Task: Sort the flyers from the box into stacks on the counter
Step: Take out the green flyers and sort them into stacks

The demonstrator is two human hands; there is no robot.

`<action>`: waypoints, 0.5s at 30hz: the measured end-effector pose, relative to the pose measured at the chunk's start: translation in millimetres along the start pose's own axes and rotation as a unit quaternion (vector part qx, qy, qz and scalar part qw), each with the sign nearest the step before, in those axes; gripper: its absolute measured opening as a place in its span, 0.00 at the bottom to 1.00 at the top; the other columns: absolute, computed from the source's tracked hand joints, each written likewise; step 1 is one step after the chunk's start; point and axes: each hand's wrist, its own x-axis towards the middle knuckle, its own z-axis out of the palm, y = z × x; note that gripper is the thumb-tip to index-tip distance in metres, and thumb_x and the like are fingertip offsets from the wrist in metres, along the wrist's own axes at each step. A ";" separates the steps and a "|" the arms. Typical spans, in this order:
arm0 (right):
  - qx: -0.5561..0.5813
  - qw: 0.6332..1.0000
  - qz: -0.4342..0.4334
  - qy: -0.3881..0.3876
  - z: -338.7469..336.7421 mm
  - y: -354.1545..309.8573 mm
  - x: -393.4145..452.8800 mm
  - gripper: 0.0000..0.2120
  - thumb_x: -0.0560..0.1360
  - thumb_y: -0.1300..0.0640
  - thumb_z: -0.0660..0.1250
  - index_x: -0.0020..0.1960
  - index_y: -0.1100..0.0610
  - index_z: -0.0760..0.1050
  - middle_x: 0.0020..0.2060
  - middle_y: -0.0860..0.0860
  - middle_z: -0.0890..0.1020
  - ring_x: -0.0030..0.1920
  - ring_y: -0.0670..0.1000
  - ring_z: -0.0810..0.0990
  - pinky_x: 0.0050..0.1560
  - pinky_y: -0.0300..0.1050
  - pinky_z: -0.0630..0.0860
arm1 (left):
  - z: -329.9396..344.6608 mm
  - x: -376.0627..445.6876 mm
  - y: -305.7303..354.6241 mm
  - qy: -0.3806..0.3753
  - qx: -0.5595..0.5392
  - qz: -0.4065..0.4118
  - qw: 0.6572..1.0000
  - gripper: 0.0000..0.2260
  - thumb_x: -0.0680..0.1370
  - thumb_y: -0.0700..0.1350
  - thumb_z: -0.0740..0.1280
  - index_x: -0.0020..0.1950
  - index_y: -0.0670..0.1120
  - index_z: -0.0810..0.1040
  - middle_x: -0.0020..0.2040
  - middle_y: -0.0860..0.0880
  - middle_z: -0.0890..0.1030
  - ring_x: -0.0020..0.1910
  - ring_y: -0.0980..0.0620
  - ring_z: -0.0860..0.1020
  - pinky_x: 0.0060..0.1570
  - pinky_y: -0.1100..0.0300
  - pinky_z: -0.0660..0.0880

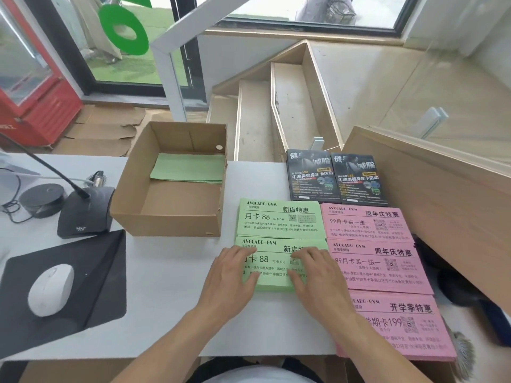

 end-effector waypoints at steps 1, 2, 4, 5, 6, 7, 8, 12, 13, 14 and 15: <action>-0.017 1.000 -0.004 -0.011 -1.7 -2.8 1.9 0.11 0.78 0.47 0.68 0.60 0.47 0.77 0.56 0.42 0.77 0.57 0.49 0.74 0.58 0.46 0.72 | -1.6 -1.4 -0.6 0.001 -0.017 -0.003 1.000 0.22 0.77 0.49 0.71 0.71 0.52 0.74 0.62 0.59 0.77 0.62 0.57 0.72 0.65 0.57 0.71; -0.037 0.999 -0.006 -0.028 -4.1 -6.5 4.9 0.11 0.79 0.46 0.66 0.60 0.46 0.76 0.56 0.42 0.77 0.58 0.49 0.74 0.59 0.46 0.71 | -4.2 -3.4 -0.7 0.004 -0.039 -0.012 0.999 0.22 0.78 0.49 0.71 0.72 0.54 0.72 0.61 0.61 0.77 0.62 0.60 0.72 0.65 0.60 0.70; -0.047 0.998 -0.005 -0.042 -11.5 -14.3 16.1 0.13 0.79 0.45 0.65 0.62 0.45 0.76 0.57 0.42 0.77 0.59 0.49 0.74 0.60 0.46 0.69 | -12.5 -6.3 -0.8 0.024 -0.085 -0.034 0.995 0.24 0.79 0.49 0.71 0.73 0.59 0.68 0.57 0.65 0.77 0.61 0.64 0.72 0.63 0.67 0.67; -0.037 0.999 -0.007 -0.037 -16.2 -20.2 23.2 0.14 0.79 0.46 0.66 0.63 0.46 0.76 0.57 0.42 0.78 0.60 0.49 0.74 0.61 0.47 0.69 | -18.6 -6.3 -1.7 0.046 -0.099 -0.031 0.994 0.24 0.79 0.48 0.71 0.73 0.60 0.68 0.56 0.66 0.77 0.61 0.64 0.73 0.62 0.70 0.66; -0.019 0.999 -0.011 -0.030 -21.0 -28.3 31.5 0.14 0.79 0.46 0.67 0.63 0.46 0.76 0.57 0.42 0.79 0.60 0.49 0.75 0.62 0.47 0.69 | -26.6 -4.6 -3.1 0.076 -0.107 -0.019 0.991 0.24 0.78 0.47 0.72 0.71 0.60 0.70 0.55 0.66 0.78 0.61 0.64 0.74 0.61 0.72 0.66; -0.001 0.999 -0.022 -0.025 -25.8 -37.9 41.0 0.13 0.79 0.47 0.68 0.63 0.46 0.77 0.57 0.42 0.79 0.61 0.49 0.75 0.64 0.47 0.69 | -36.0 -1.5 -6.1 0.112 -0.113 -0.005 0.987 0.22 0.78 0.45 0.72 0.70 0.58 0.73 0.55 0.65 0.79 0.60 0.63 0.75 0.60 0.73 0.66; 0.013 0.999 -0.038 -0.022 -29.5 -48.7 51.5 0.13 0.79 0.48 0.68 0.63 0.47 0.77 0.57 0.42 0.79 0.61 0.50 0.75 0.65 0.47 0.69 | -47.0 3.3 -10.4 0.152 -0.116 0.007 0.982 0.20 0.78 0.44 0.72 0.67 0.57 0.75 0.56 0.64 0.79 0.58 0.62 0.76 0.59 0.73 0.68; 0.044 0.992 -0.116 -0.020 -38.7 -104.4 95.8 0.13 0.80 0.50 0.68 0.64 0.47 0.77 0.58 0.43 0.79 0.62 0.49 0.74 0.65 0.47 0.70 | -94.9 34.4 -43.2 0.219 -0.089 -0.030 0.971 0.14 0.78 0.42 0.71 0.63 0.53 0.78 0.54 0.59 0.80 0.57 0.57 0.77 0.57 0.69 0.70; 0.050 0.989 -0.138 -0.019 -38.9 -120.3 107.0 0.13 0.79 0.51 0.68 0.64 0.48 0.77 0.59 0.43 0.79 0.62 0.49 0.74 0.64 0.48 0.71 | -104.8 42.6 -54.0 0.215 -0.084 -0.048 0.972 0.14 0.78 0.42 0.71 0.63 0.52 0.79 0.55 0.59 0.80 0.58 0.57 0.76 0.59 0.65 0.71; 0.052 0.985 -0.161 -0.019 -36.8 -136.4 118.4 0.14 0.79 0.52 0.68 0.64 0.48 0.77 0.59 0.44 0.79 0.62 0.50 0.74 0.65 0.48 0.71 | -114.0 51.3 -65.6 0.219 -0.074 -0.057 0.971 0.14 0.78 0.40 0.72 0.63 0.50 0.79 0.56 0.57 0.80 0.59 0.56 0.75 0.61 0.61 0.71; 0.051 0.982 -0.179 -0.028 -32.7 -152.2 131.1 0.15 0.79 0.52 0.68 0.65 0.48 0.76 0.60 0.45 0.79 0.63 0.50 0.73 0.65 0.48 0.70 | -122.8 60.7 -77.5 0.228 -0.052 -0.057 0.970 0.15 0.77 0.40 0.72 0.63 0.49 0.79 0.58 0.55 0.80 0.60 0.55 0.75 0.63 0.58 0.72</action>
